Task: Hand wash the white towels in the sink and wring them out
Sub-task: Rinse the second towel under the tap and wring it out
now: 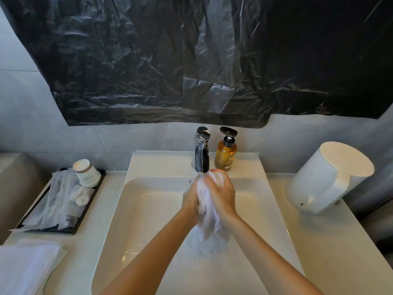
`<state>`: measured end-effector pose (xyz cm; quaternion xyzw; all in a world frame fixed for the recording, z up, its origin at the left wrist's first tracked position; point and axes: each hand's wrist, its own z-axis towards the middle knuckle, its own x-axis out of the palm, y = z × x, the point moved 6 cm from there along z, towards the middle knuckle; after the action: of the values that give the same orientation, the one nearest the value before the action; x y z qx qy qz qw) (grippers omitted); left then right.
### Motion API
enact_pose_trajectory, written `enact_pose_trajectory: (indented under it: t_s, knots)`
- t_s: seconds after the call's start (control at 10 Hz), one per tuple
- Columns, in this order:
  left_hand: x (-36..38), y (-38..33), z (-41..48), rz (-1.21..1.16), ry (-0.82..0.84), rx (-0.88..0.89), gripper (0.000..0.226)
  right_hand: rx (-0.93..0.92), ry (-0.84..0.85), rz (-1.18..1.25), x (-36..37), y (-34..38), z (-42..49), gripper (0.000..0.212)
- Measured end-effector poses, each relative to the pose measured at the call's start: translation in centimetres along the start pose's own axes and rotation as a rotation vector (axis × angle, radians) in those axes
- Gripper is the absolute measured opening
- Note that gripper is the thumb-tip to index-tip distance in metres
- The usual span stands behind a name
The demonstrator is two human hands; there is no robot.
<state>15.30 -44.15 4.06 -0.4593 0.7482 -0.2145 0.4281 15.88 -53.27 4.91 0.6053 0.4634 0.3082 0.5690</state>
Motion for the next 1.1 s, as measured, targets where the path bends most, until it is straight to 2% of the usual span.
enact_pose_trajectory:
  t_s: [0.1, 0.2, 0.3, 0.4, 0.5, 0.6, 0.7, 0.8, 0.9, 1.0, 1.1]
  knots:
    - [0.2, 1.1, 3.0, -0.322, 0.124, 0.101, 0.035, 0.041, -0.072, -0.121, 0.2, -0.5, 0.4, 0.014]
    - [-0.9, 2.0, 5.0, -0.416, -0.046, 0.049, 0.028, 0.008, -0.093, -0.166, 0.1, -0.4, 0.7, 0.021]
    - [-2.0, 1.6, 5.0, -0.149, -0.111, 0.087, 0.048, -0.111, -0.024, -0.311, -0.1, 0.1, 1.5, 0.024]
    - [-3.6, 0.5, 4.3, 0.359, -0.204, 0.27, 0.051, -0.23, 0.116, -0.605, -0.3, 0.9, 2.0, 0.038]
    - [-3.7, -0.2, 3.4, 0.603, -0.184, 0.43, 0.05, -0.335, 0.238, -0.867, -0.3, 0.8, 2.2, 0.038]
    - [-4.4, 0.3, 3.9, 0.373, -0.117, 0.407, 0.046, -0.246, 0.2, -0.673, -1.0, 0.5, 2.2, 0.024]
    - [-4.6, 0.9, 4.6, -0.178, -0.039, 0.253, 0.047, -0.1, 0.104, -0.297, -1.9, 0.2, 2.9, 0.027]
    - [-4.7, 2.1, 5.0, -0.313, 0.172, 0.111, 0.062, -0.027, 0.086, -0.28, -2.7, -0.6, 3.3, 0.03]
    - [-6.2, 2.5, 4.6, -0.176, 0.346, 0.205, 0.086, 0.044, 0.075, -0.355, -4.1, -1.8, 3.6, 0.044]
    - [-7.9, 2.5, 4.1, 0.432, 0.292, 0.43, 0.095, 0.051, 0.155, -0.502, -4.7, -2.4, 3.6, 0.051]
    - [-7.7, 2.7, 3.1, 0.81, 0.221, 0.625, 0.081, 0.014, 0.265, -0.648, -4.5, -2.1, 2.9, 0.063]
